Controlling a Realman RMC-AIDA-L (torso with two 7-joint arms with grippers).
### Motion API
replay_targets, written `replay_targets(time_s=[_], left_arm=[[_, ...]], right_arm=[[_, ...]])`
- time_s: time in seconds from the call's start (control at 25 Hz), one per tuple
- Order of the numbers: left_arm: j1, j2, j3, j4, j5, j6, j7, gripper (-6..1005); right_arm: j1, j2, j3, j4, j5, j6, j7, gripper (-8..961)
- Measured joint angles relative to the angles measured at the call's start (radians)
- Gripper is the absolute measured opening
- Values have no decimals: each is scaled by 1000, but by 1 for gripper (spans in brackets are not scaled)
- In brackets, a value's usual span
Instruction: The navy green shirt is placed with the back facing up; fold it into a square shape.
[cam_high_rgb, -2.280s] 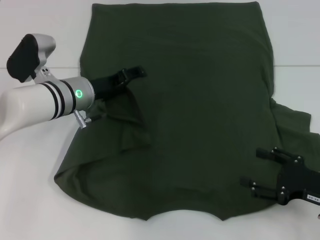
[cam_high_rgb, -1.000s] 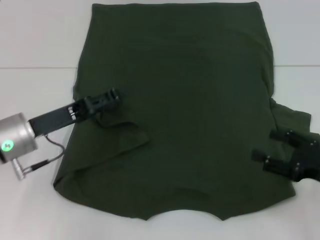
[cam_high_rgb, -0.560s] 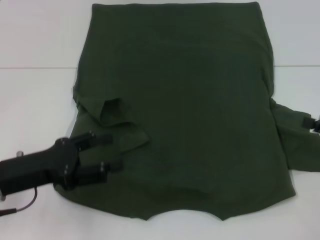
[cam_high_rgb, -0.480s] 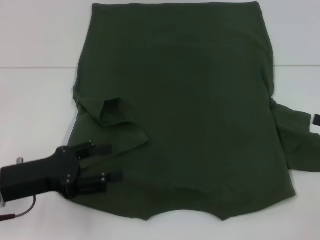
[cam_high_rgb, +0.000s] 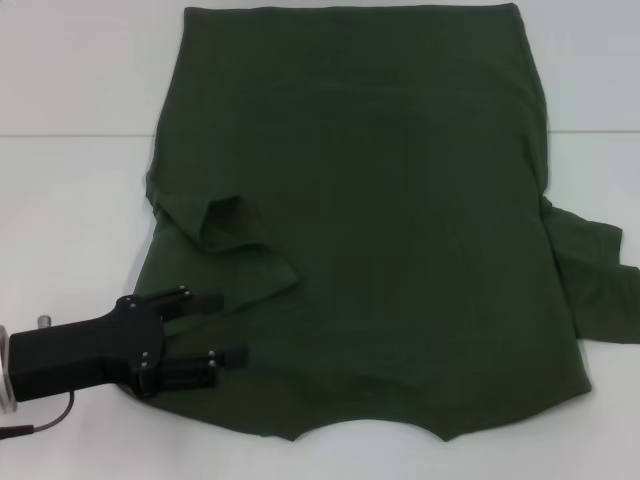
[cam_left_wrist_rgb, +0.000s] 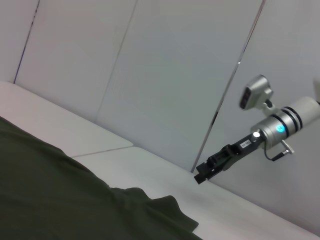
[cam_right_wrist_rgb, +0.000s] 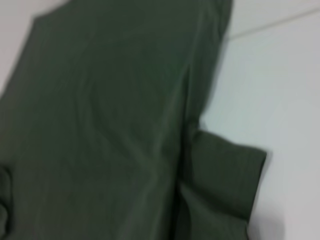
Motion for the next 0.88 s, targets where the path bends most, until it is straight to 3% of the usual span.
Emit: replay_targets(time_s=[0.32,0.64,0.88], left_arm=[[-3,-1,1,0,1,3,-24,891],[-8,-1,0,-6,-4,1,-25,891],[-9,-2,-1,-8,-5,0,-25,890]], right_arm=[[122,18,-69,30,-187,45,59,749],[142,29,-181,135,-184,175,54,745],[151,46,-205,163,-182,230,30,741]])
